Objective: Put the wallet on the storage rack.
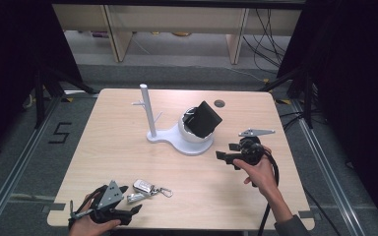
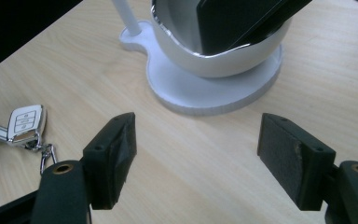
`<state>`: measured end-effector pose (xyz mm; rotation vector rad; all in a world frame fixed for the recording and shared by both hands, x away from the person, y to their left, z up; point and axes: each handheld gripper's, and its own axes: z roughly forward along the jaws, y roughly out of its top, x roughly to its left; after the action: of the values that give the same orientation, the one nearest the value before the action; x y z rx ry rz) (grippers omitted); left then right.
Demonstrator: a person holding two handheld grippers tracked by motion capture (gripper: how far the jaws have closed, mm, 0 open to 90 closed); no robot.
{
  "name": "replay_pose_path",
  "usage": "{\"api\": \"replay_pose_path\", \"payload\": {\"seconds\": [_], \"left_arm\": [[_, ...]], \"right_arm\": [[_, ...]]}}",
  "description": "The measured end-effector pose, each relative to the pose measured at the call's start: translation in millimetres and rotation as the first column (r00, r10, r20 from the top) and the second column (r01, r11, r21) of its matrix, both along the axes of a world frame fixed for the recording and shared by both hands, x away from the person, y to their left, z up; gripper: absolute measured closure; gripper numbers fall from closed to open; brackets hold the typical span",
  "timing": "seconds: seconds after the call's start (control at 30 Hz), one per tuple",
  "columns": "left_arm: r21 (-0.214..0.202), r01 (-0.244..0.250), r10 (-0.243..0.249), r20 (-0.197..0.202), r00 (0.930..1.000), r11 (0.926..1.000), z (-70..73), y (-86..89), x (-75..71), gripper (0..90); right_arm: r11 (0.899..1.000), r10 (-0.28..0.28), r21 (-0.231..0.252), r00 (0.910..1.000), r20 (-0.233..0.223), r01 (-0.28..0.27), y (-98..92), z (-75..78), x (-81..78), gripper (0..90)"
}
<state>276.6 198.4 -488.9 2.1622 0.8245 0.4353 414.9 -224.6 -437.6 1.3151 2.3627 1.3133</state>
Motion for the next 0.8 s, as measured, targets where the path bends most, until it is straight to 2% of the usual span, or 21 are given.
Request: {"api": "replay_pose_path", "payload": {"seconds": [0.03,0.07,0.1,0.13,0.17,0.27,0.33,0.37,0.4,0.43,0.57,0.6,0.63,0.73,0.77,0.8], "left_arm": [[0.006,-0.001,0.001,-0.001,1.0000,1.0000,0.8,0.4,0.4,23.6],[0.006,-0.001,0.001,-0.001,1.0000,1.0000,0.8,0.4,0.4,23.6],[0.002,-0.002,0.002,0.005,1.0000,1.0000,2.0,-0.4,2.0,23.6],[0.009,-0.004,0.004,0.009,1.0000,0.9999,2.2,-0.3,2.8,23.6],[0.009,-0.004,0.004,0.009,1.0000,0.9999,2.2,-0.3,2.8,23.6],[0.003,0.002,-0.002,0.016,0.9999,1.0000,1.2,-0.5,5.0,23.6],[0.018,0.002,-0.002,0.009,1.0000,0.9998,2.1,-0.2,5.1,23.6],[0.016,0.002,-0.002,0.009,1.0000,0.9999,1.9,-0.6,5.0,23.6],[-0.012,-0.002,0.002,0.004,1.0000,0.9999,1.2,-2.6,3.9,23.6],[-0.007,0.005,-0.005,0.006,1.0000,1.0000,0.9,-2.3,3.8,23.6],[-0.003,0.009,-0.009,0.014,0.9999,1.0000,1.1,-2.1,2.9,23.6],[-0.005,0.007,-0.007,0.017,0.9998,1.0000,0.8,-2.1,3.0,23.6],[0.004,0.007,-0.007,0.020,0.9998,1.0000,1.1,-1.9,3.3,23.6],[0.002,0.007,-0.007,0.018,0.9998,1.0000,1.1,-2.2,3.1,23.6],[-0.003,0.011,-0.011,0.022,0.9997,0.9999,0.7,-2.1,3.2,23.6],[0.007,0.007,-0.007,0.016,0.9999,1.0000,1.5,-1.9,2.5,23.6]], "right_arm": [[0.998,0.005,-0.069,0.9998,0.019,-0.004,2.9,-1.5,-5.3,29.2],[0.998,0.005,-0.069,0.9998,0.019,-0.004,2.9,-1.5,-5.3,29.2],[0.994,0.015,-0.105,0.9993,0.034,-0.011,6.3,-5.4,-11.5,29.2],[0.996,0.015,-0.086,0.9998,0.011,-0.014,9.3,-7.7,-16.1,29.2],[0.996,0.015,-0.086,0.9998,0.011,-0.014,9.3,-7.7,-16.1,29.2],[0.991,0.049,-0.122,0.9987,0.011,-0.048,14.1,-17.2,-26.2,29.3],[0.992,0.058,-0.114,0.9983,0.007,-0.057,16.0,-19.6,-27.8,29.2],[0.989,0.076,-0.130,0.9971,0.004,-0.075,19.9,-23.1,-33.9,29.2],[0.989,0.076,-0.130,0.9971,0.004,-0.075,19.9,-23.1,-33.9,29.2],[0.989,0.074,-0.130,0.9972,0.010,-0.072,23.7,-28.0,-38.2,29.3],[0.984,0.090,-0.154,0.9958,-0.021,-0.092,25.2,-32.3,-43.7,29.3],[0.984,0.095,-0.151,0.9953,-0.022,-0.097,26.4,-38.4,-48.4,29.3],[0.980,0.106,-0.165,0.9937,-0.036,-0.110,25.5,-38.6,-50.3,29.3],[0.981,0.112,-0.156,0.9926,-0.048,-0.118,24.7,-42.7,-55.6,29.3],[0.986,0.098,-0.131,0.9937,-0.055,-0.104,25.0,-47.0,-61.8,29.3],[0.983,0.100,-0.147,0.9915,-0.084,-0.111,23.7,-45.9,-65.4,29.2]]}}
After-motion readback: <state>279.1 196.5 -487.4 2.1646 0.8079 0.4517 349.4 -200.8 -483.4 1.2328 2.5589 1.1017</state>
